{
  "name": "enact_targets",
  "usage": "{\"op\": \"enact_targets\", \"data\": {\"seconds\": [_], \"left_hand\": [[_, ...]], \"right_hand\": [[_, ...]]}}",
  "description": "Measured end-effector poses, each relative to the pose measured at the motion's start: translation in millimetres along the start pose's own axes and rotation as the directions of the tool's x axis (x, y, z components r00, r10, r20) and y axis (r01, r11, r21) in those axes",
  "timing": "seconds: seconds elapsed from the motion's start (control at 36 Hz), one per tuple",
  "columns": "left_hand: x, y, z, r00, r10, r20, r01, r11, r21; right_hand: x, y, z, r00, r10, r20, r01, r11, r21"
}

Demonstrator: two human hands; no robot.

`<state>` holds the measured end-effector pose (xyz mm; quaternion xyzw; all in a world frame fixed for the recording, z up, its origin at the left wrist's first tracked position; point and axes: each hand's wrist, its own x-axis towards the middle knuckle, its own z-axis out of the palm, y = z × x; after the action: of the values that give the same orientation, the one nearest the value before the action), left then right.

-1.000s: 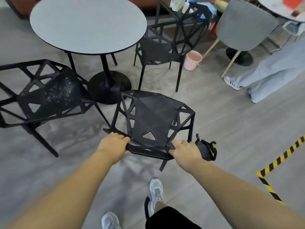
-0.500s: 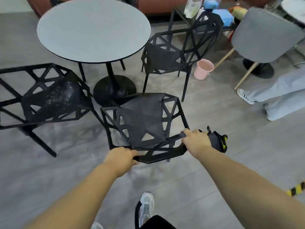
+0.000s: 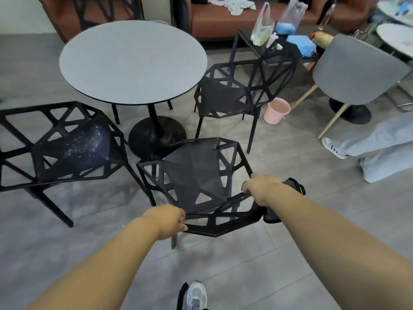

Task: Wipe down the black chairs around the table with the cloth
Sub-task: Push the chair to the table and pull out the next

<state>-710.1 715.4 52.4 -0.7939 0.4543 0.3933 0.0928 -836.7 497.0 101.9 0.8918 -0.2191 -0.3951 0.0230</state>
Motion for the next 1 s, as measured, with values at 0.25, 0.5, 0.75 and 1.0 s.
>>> {"op": "enact_targets", "data": {"seconds": [0.25,0.5,0.75,1.0], "left_hand": [[-59,-111,6,0.992,-0.106,-0.074,0.101,0.993,-0.068],[-145,-267,30,0.960,-0.263,-0.092,0.249,0.957,-0.147],[-205,-395,56,0.918,-0.389,-0.075,0.358,0.895,-0.266],[-208,-490,49,0.857,-0.502,-0.113,0.418,0.808,-0.416]], "right_hand": [[-2,-89,-56,0.985,0.013,-0.170,0.011,0.990,0.139],[8,-256,-120,0.942,-0.073,-0.327,0.135,0.976,0.172],[28,-398,-170,0.894,-0.256,-0.368,0.299,0.952,0.063],[81,-472,-227,0.880,-0.321,-0.350,0.344,0.939,0.002]]}}
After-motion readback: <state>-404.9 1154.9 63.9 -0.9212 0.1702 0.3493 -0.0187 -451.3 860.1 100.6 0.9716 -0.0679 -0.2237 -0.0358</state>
